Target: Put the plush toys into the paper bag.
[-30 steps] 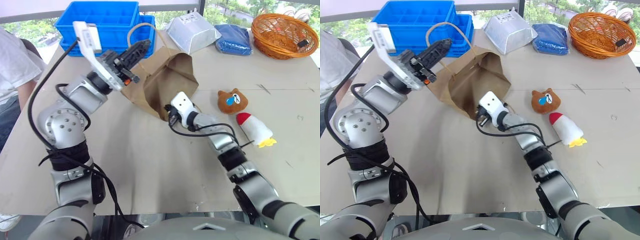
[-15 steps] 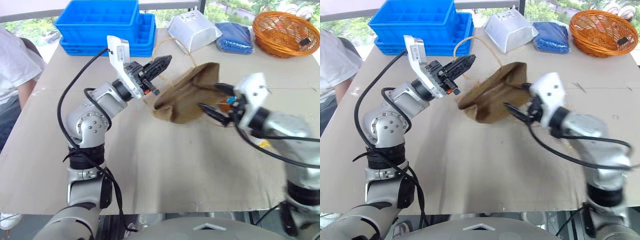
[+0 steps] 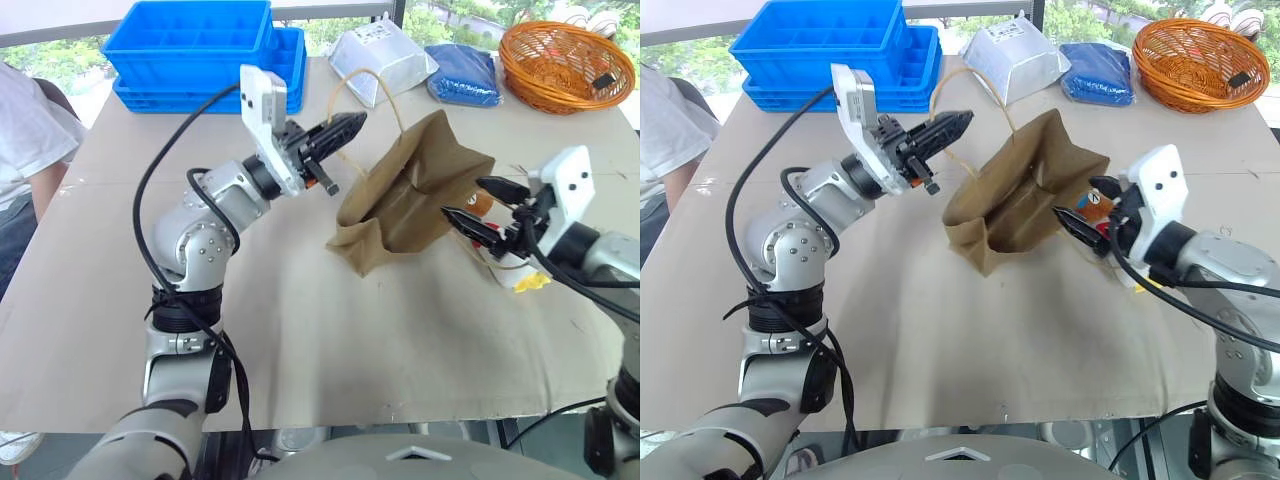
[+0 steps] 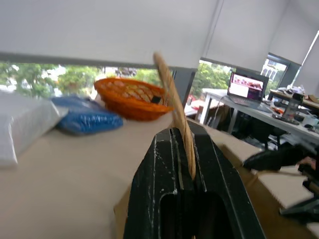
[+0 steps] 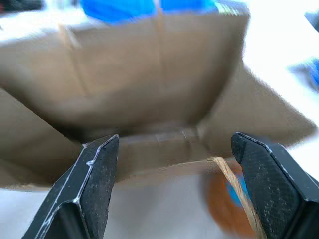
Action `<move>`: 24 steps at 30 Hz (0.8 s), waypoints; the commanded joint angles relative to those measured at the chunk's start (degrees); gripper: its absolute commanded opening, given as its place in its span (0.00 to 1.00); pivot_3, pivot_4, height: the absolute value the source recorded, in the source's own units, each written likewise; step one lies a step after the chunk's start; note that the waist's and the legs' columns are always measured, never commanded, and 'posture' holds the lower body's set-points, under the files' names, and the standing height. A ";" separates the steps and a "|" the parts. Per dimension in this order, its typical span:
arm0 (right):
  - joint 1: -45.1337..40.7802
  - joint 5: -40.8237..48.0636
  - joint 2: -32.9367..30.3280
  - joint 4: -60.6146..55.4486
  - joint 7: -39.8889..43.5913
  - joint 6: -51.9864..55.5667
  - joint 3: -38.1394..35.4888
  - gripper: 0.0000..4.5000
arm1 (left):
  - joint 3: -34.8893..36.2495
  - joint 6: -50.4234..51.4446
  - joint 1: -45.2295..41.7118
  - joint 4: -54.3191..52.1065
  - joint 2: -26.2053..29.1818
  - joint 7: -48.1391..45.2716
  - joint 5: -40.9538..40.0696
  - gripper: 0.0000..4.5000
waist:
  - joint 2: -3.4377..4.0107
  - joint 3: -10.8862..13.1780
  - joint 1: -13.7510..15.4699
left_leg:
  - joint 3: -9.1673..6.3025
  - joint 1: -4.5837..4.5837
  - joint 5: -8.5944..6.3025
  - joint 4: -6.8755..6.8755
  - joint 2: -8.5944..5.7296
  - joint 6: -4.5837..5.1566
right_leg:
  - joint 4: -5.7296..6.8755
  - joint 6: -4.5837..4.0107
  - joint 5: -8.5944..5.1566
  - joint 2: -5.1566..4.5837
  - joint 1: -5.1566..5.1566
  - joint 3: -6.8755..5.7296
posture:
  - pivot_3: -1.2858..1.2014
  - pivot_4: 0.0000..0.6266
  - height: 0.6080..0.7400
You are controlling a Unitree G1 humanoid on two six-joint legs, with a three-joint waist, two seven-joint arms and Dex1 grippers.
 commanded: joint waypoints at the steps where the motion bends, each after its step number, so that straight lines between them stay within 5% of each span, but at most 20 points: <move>1: -5.40 1.40 6.98 5.65 -0.90 -8.37 3.76 0.79 | 1.18 -1.57 -2.56 -2.46 3.39 -1.55 1.99 0.00 | 0.01 0.02 -0.15 | 0.02 0.01 0.01 -0.02 0.02 -0.02 | 0.01 0.00 0.00 0.03 0.00 0.04 | 0.52 0.24 1.00; 9: -17.11 2.41 21.56 23.86 -1.41 -22.50 6.95 0.79 | -2.62 -6.52 -2.33 -2.97 11.67 -4.83 12.48 0.00 | 0.06 0.06 0.27 | 0.09 0.04 0.12 -0.07 0.02 -0.22 | 0.04 -0.01 0.01 0.00 -0.05 0.09 | 0.52 0.24 1.00; 14: -15.28 7.58 22.10 23.08 -0.31 -22.41 5.18 0.79 | -4.01 -6.95 1.74 -3.98 9.49 -3.42 14.36 0.00 | 0.08 0.05 0.46 | -0.11 -0.35 0.14 -0.06 0.03 -0.26 | 0.06 0.01 0.02 -0.13 -0.31 0.08 | 0.52 0.24 1.00; 18: -12.05 14.35 17.77 18.01 -1.95 -18.16 1.43 0.79 | -4.31 -8.08 4.99 -4.13 8.33 -3.53 15.59 0.00 | 0.08 0.06 0.46 | -0.13 -0.50 0.15 -0.02 0.02 -0.26 | 0.06 0.01 0.03 -0.18 -0.45 0.06 | 0.52 0.24 1.00; 24: 1.84 13.60 -5.45 4.40 -4.41 -9.83 -8.18 0.79 | -2.81 -8.20 6.65 -3.85 8.45 -7.02 13.29 0.00 | 0.11 0.08 0.66 | -0.21 -0.54 0.08 -0.03 0.01 -0.15 | 0.04 0.01 0.02 -0.18 -0.44 -0.03 | 0.52 0.24 1.00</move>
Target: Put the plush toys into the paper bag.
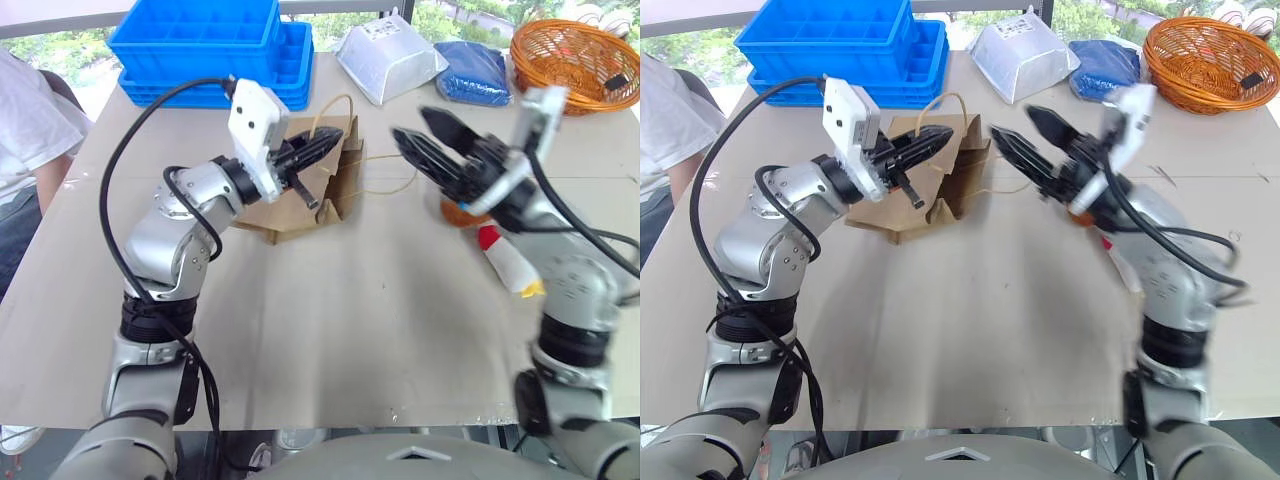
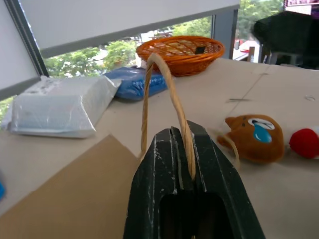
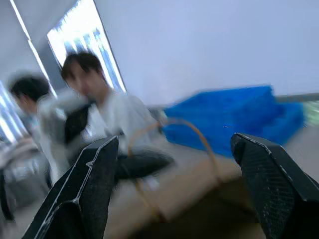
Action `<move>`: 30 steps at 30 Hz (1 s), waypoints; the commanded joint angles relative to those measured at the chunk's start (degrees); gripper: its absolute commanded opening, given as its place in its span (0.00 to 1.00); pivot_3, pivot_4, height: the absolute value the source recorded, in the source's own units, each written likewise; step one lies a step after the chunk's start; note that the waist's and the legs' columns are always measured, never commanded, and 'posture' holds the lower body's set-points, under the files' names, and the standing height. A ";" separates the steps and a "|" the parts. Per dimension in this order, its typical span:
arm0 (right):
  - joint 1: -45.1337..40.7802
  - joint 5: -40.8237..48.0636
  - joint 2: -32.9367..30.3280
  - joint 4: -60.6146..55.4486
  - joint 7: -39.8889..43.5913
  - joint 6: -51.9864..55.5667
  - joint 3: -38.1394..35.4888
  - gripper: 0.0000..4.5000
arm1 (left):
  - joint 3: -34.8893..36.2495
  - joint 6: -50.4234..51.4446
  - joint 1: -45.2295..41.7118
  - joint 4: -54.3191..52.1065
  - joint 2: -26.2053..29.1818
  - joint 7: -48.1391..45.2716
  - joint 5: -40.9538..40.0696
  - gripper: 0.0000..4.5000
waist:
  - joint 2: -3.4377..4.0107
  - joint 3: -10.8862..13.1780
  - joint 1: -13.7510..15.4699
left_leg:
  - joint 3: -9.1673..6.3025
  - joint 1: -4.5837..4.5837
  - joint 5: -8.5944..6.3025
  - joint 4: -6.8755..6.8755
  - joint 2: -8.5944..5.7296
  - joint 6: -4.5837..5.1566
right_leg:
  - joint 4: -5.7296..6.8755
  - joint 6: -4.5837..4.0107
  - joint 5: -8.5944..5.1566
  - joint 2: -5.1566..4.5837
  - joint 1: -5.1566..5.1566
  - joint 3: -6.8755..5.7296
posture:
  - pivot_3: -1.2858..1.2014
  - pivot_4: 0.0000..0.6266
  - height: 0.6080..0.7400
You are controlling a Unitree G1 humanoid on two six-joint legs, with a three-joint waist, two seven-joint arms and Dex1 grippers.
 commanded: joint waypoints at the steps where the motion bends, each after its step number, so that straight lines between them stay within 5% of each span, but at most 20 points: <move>1: 8.11 -3.48 -13.15 -7.11 -0.17 3.25 -5.29 0.79 | 2.12 -1.39 -0.88 -1.60 0.03 -2.15 -1.96 0.00 | 0.00 0.00 0.06 | -0.01 0.02 -0.04 0.00 0.00 0.08 | 0.00 0.00 0.00 0.01 0.01 0.00 | 0.52 0.24 1.00; 5: 21.69 -14.25 -27.86 -4.60 1.86 3.88 -2.56 0.79 | 3.42 -0.87 -1.41 -2.54 -0.70 -4.76 -5.59 0.00 | -0.04 -0.02 -0.22 | 0.25 0.17 -0.09 0.04 -0.01 0.17 | 0.02 0.01 -0.01 0.09 0.13 0.15 | 0.52 0.24 1.00; 12: 22.49 -21.70 -29.65 7.77 2.16 3.68 9.00 0.79 | 4.09 -0.09 -3.96 -0.65 0.90 -8.80 -8.25 0.00 | -0.17 -0.02 -0.77 | 0.86 0.42 -0.09 0.09 0.07 0.19 | 0.06 0.03 -0.01 0.43 0.14 0.84 | 0.52 0.24 1.00; 15: 22.04 -23.92 -28.98 9.97 2.12 1.53 10.83 0.52 | 4.13 -0.26 -4.31 -0.36 1.20 -9.36 -8.04 0.00 | -0.27 -0.08 -0.42 | 0.91 0.60 -0.09 0.09 0.07 0.20 | 0.05 0.03 -0.01 0.46 0.26 0.91 | 0.52 0.24 1.00; 20: 26.36 -12.46 -27.24 -1.61 8.61 2.75 -0.39 0.03 | 4.55 1.19 -3.60 -1.13 2.66 -11.83 -9.72 0.00 | -0.64 -0.17 -0.15 | 0.87 0.67 -0.10 0.09 0.11 0.21 | 0.00 0.04 -0.02 0.40 0.36 0.95 | 0.52 0.24 1.00; 23: 26.13 -0.26 -25.59 -9.22 12.32 3.32 -6.41 0.01 | 4.30 1.96 -3.31 -1.35 3.55 -13.65 -10.65 0.00 | -0.63 -0.16 -0.22 | 0.79 0.65 -0.12 0.08 0.16 0.24 | 0.01 0.08 -0.04 0.42 0.35 0.88 | 0.52 0.24 1.00; 25: 17.35 9.74 -23.31 -10.84 7.83 5.44 -6.58 0.01 | 3.41 1.78 -3.12 -1.41 4.14 -15.23 -10.42 0.00 | -0.67 -0.12 -0.76 | 0.85 0.73 -0.12 0.08 0.21 0.25 | 0.03 0.08 -0.03 0.44 0.37 0.94 | 0.52 0.24 1.00; 27: 10.91 11.92 -22.55 -11.04 4.93 6.61 -4.57 0.01 | 2.94 1.63 -3.13 -1.46 4.16 -16.01 -10.34 0.00 | -0.62 -0.06 -0.98 | 0.98 0.89 -0.13 0.08 0.24 0.25 | 0.05 0.08 -0.03 0.49 0.43 1.04 | 0.52 0.24 1.00; 30: 0.41 3.28 -22.78 -8.19 3.22 6.73 7.01 0.01 | 2.81 2.20 -3.92 -1.46 3.25 -15.42 -10.82 0.00 | -0.64 -0.05 -0.51 | 0.87 1.03 -0.13 0.05 0.21 0.24 | 0.04 0.06 -0.04 0.59 0.57 0.94 | 0.52 0.24 1.00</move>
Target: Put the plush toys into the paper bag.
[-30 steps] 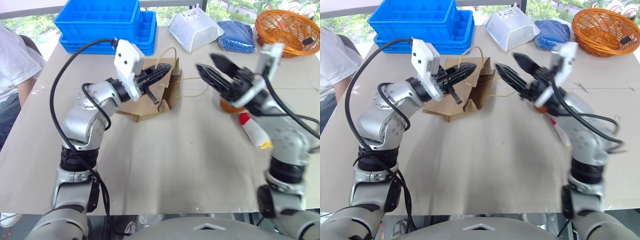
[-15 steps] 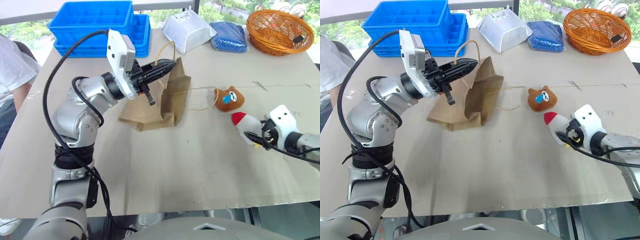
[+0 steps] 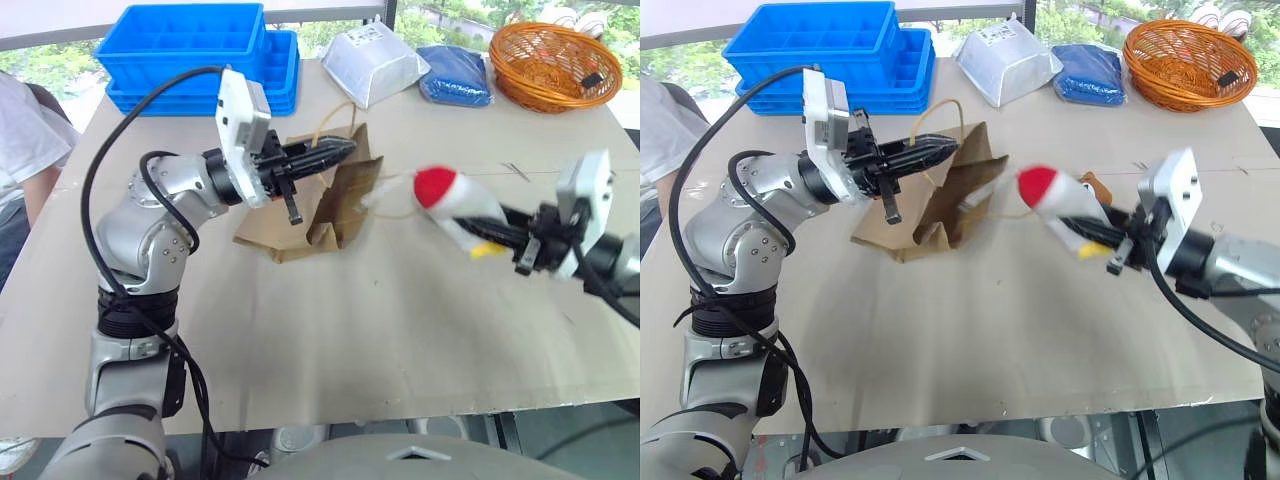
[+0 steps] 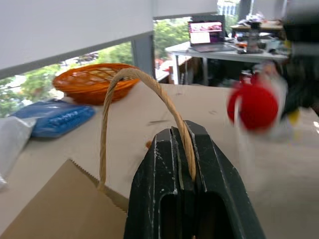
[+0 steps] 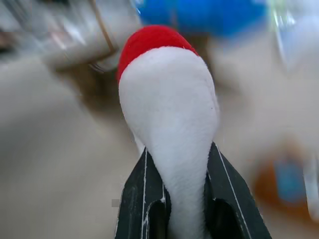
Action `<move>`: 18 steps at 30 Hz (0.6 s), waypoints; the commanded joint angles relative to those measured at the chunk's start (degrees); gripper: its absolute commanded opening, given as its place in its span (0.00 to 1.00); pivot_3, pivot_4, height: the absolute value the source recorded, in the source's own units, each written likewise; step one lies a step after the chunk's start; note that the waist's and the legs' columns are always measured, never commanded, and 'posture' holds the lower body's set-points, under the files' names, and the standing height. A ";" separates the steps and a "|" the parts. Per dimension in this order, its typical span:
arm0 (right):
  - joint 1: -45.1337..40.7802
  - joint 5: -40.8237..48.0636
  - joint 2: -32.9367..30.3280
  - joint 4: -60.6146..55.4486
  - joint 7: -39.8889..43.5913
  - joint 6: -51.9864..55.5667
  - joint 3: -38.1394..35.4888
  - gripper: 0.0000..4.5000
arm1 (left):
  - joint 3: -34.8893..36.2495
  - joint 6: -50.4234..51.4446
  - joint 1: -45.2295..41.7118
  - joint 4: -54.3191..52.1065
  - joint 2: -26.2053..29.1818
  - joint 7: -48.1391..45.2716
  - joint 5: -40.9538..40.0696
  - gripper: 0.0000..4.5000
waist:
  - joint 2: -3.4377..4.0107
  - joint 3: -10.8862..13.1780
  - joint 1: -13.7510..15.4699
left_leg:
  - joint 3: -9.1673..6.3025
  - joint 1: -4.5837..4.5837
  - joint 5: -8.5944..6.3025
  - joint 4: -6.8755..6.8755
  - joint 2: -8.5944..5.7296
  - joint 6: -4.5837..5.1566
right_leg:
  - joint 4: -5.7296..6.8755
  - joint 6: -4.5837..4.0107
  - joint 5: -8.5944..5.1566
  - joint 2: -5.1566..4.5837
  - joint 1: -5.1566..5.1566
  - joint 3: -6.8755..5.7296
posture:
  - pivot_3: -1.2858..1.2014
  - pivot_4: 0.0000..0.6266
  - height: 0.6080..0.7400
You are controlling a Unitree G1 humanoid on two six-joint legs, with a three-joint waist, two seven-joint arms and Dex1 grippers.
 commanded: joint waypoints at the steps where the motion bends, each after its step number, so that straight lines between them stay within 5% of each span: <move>1: -9.00 -10.69 -1.40 3.73 -0.73 -0.44 14.46 0.01 | 0.65 0.50 -1.55 -1.51 -0.63 0.52 -1.39 0.00 | 0.01 0.01 0.20 | 0.03 -0.01 0.00 -0.01 0.00 0.00 | -0.01 -0.01 0.00 -0.01 -0.02 0.02 | 0.52 0.24 1.00; 7: -21.92 -34.35 -3.35 18.17 8.04 -11.58 39.18 0.01 | 1.01 1.44 -2.49 -1.72 -1.86 1.66 -2.44 0.00 | 0.01 0.01 0.33 | -0.01 -0.21 0.01 -0.01 -0.05 -0.02 | -0.05 -0.01 0.01 -0.27 -0.13 -0.06 | 0.52 0.24 1.00; 16: -33.27 -48.65 11.72 35.42 16.04 -30.30 50.24 0.01 | 0.21 1.69 -0.65 -3.42 -2.87 2.54 -2.67 0.00 | 0.02 0.01 0.26 | -0.11 -0.75 0.09 0.05 -0.07 -0.15 | 0.03 0.00 0.04 -0.35 -0.67 -0.21 | 0.52 0.24 1.00; 17: -32.99 -49.05 13.19 36.38 16.85 -32.67 50.33 0.20 | 0.17 1.60 -0.29 -3.66 -2.92 2.75 -2.59 0.00 | 0.02 0.01 0.31 | -0.24 -0.81 0.09 0.05 -0.07 -0.16 | 0.02 0.00 0.04 -0.40 -0.66 -0.32 | 0.52 0.24 1.00; 18: -32.67 -51.28 13.96 37.99 15.79 -36.11 50.36 0.25 | 0.29 1.43 0.25 -3.92 -2.83 2.91 -2.49 0.00 | 0.02 0.01 0.27 | -0.24 -0.84 0.09 0.05 -0.10 -0.16 | 0.00 0.00 0.05 -0.45 -0.66 -0.31 | 0.52 0.24 1.00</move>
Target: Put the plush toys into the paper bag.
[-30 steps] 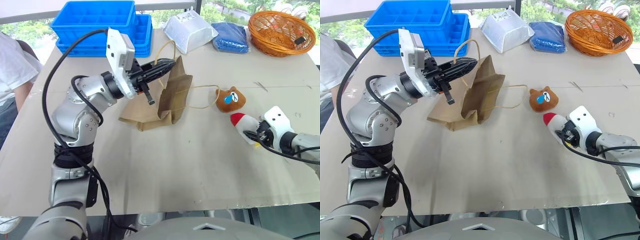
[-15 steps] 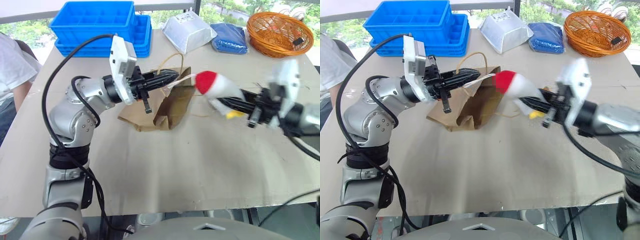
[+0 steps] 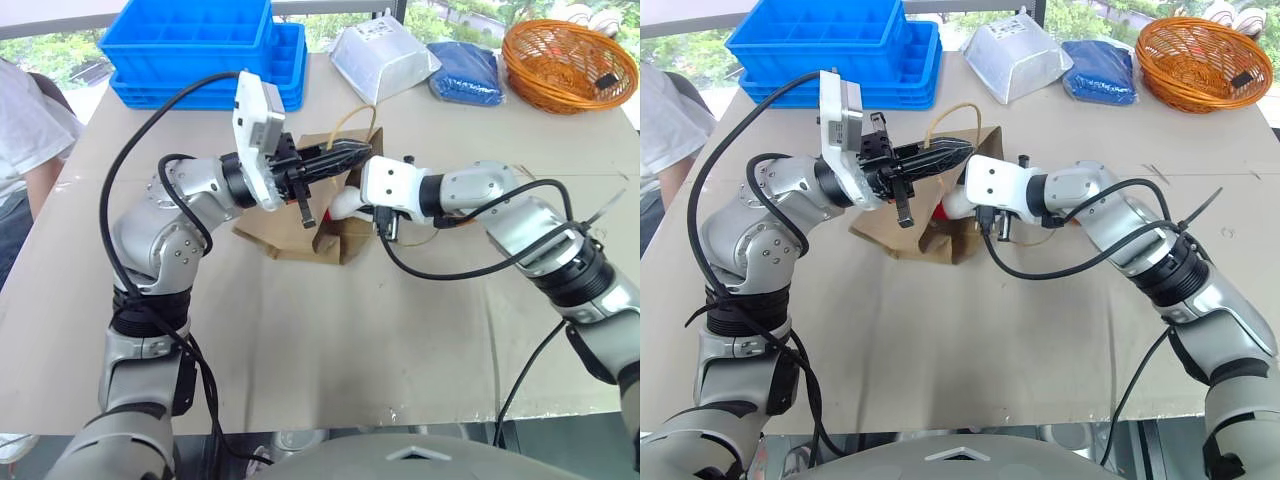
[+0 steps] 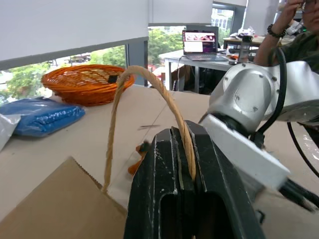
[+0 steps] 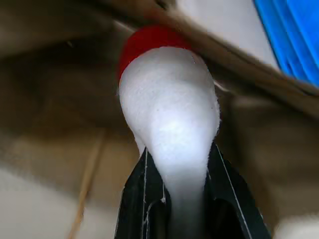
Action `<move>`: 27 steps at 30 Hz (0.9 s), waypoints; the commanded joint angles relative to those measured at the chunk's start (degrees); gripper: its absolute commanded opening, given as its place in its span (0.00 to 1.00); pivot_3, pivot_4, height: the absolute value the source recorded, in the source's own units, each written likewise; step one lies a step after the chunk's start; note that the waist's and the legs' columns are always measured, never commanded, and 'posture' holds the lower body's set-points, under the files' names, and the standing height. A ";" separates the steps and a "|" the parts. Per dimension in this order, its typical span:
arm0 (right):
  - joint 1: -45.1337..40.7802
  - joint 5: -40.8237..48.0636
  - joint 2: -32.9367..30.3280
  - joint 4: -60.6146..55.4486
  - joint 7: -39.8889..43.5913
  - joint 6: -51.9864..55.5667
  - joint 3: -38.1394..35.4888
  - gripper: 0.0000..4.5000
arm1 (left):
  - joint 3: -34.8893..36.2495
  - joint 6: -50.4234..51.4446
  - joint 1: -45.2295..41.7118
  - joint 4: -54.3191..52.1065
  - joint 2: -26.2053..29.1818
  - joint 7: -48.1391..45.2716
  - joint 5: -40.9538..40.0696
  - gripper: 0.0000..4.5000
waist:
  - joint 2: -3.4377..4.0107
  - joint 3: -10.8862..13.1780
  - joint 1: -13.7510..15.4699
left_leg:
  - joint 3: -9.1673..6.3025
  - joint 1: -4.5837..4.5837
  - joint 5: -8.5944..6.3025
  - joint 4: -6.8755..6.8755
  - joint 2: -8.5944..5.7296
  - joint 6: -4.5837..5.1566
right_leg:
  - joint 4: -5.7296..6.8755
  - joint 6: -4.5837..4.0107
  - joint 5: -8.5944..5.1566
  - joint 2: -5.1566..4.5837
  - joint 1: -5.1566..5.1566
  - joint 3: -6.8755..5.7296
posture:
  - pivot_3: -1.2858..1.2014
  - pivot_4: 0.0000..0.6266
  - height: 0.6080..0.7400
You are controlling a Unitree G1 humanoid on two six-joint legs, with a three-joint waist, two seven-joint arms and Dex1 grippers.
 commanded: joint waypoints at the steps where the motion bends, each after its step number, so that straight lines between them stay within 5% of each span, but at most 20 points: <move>1: 0.48 -5.06 2.03 2.85 -0.36 -11.30 -0.46 0.35 | 1.27 -0.70 1.29 -3.29 0.19 0.63 -0.54 0.00 | 0.00 0.00 -0.03 | 0.02 0.00 0.00 0.01 -0.02 0.00 | 0.00 0.00 0.00 -0.02 0.00 0.01 | 0.52 0.24 1.00; 3: 3.35 -4.18 1.30 0.35 -1.08 -10.75 -4.53 0.56 | 1.96 -0.60 2.81 -4.01 0.68 1.19 -0.48 0.00 | 0.00 0.00 0.17 | 0.01 -0.02 0.00 0.01 -0.06 0.00 | -0.01 0.00 0.00 -0.08 0.00 0.01 | 0.52 0.24 1.00; 15: 19.66 15.43 -4.49 -25.23 -3.33 15.73 -30.50 0.56 | 2.67 -1.99 5.04 -3.72 0.30 3.48 0.18 0.00 | 0.00 0.00 0.23 | -0.03 0.01 -0.01 0.02 -0.04 0.02 | 0.04 0.00 0.00 -0.08 0.03 -0.03 | 0.52 0.24 1.00; 27: 6.86 -0.83 6.29 -1.35 -1.96 2.35 -9.09 0.56 | 1.23 -0.82 3.93 -4.09 -1.06 1.39 -1.68 0.00 | 0.03 0.00 -0.40 | 0.14 0.12 0.01 0.04 -0.04 -0.01 | 0.07 0.00 0.00 0.04 0.05 0.11 | 0.52 0.24 1.00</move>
